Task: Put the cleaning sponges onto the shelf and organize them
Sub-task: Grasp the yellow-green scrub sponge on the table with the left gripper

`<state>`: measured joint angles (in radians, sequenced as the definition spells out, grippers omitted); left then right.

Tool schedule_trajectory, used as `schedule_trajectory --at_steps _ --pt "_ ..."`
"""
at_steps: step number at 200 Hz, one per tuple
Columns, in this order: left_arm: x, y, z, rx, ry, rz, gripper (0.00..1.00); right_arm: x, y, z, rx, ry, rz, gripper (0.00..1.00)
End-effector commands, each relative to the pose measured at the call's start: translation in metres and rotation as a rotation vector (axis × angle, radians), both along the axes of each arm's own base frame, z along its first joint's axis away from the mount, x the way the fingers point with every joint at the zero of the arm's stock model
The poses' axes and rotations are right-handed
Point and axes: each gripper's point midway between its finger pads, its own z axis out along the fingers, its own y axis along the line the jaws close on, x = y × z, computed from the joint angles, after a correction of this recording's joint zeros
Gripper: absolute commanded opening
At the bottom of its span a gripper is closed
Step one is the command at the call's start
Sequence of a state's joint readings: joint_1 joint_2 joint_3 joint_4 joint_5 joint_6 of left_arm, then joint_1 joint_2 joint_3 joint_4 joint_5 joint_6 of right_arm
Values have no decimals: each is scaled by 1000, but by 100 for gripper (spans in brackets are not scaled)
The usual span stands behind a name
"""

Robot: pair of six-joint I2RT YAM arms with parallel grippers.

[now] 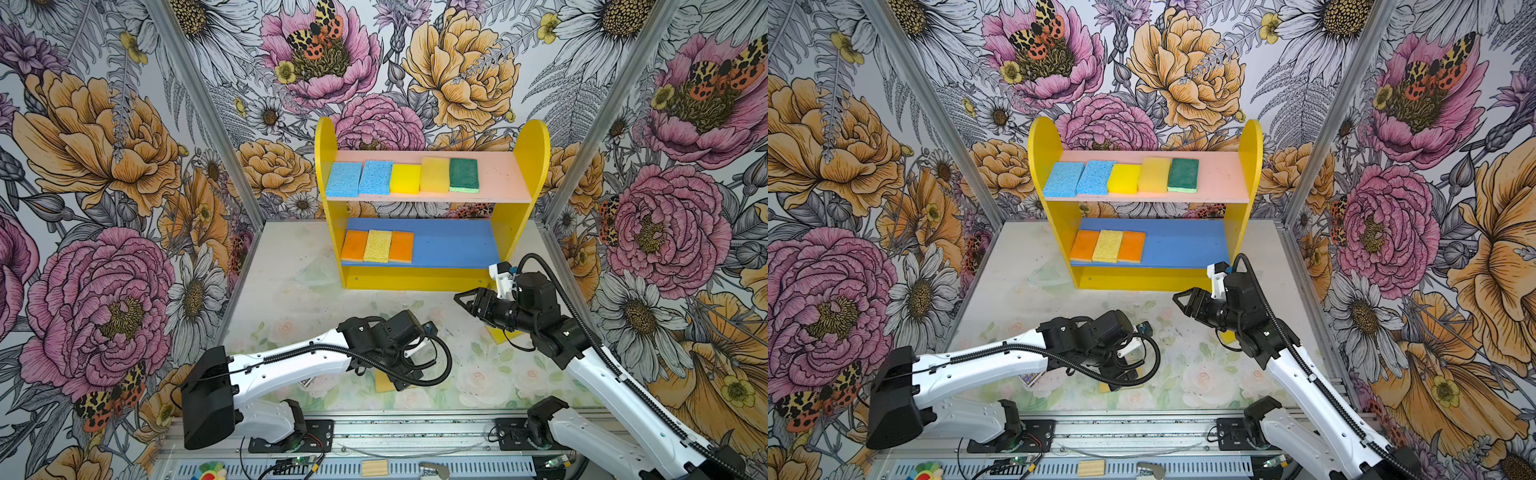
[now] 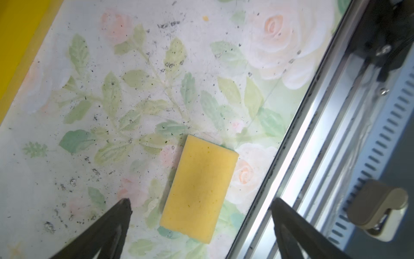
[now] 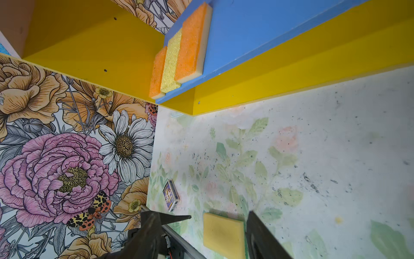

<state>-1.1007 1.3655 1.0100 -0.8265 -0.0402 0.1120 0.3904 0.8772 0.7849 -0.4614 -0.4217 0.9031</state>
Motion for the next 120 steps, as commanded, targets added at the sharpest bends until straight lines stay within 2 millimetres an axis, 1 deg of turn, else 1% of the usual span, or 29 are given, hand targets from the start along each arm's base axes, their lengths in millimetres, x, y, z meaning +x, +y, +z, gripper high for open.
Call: schedule_trajectory --at_steps 1,27,54,73,120 --pt "12 12 -12 110 -66 -128 99 -7 -5 -2 16 8 14 62" --pt "13 15 -32 144 -9 -170 99 -7 -11 -4 26 13 2 63" --pt "6 14 -50 165 62 -212 99 -4 -16 -5 28 13 -10 64" --pt "-5 11 -58 151 132 -238 99 -3 -18 -7 26 16 -17 64" --pt "-13 10 -78 181 207 -270 99 1 -23 -12 19 29 -35 65"
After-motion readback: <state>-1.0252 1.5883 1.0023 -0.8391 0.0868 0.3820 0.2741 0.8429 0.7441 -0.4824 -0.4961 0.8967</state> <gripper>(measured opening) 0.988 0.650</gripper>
